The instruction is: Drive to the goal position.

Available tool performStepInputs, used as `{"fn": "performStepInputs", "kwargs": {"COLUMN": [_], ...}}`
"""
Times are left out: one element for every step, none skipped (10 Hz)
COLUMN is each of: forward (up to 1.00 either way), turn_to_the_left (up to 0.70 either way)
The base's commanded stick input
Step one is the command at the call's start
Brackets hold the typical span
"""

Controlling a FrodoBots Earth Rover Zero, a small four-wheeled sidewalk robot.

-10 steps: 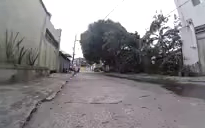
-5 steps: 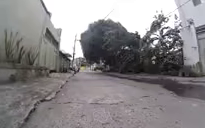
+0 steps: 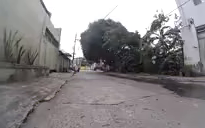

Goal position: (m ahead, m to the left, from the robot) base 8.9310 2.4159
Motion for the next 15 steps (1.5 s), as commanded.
{"fn": "performStepInputs", "kwargs": {"forward": [0.11,0.11,0.11,0.11,0.11,0.11,0.11,0.11,0.11,0.11,0.11,0.11,0.11,0.10,0.11], "turn_to_the_left": [0.00,0.00,0.00,0.00,0.00,0.00,0.00,0.00,0.00,0.00,0.00,0.00,0.00,0.00,0.00]}}
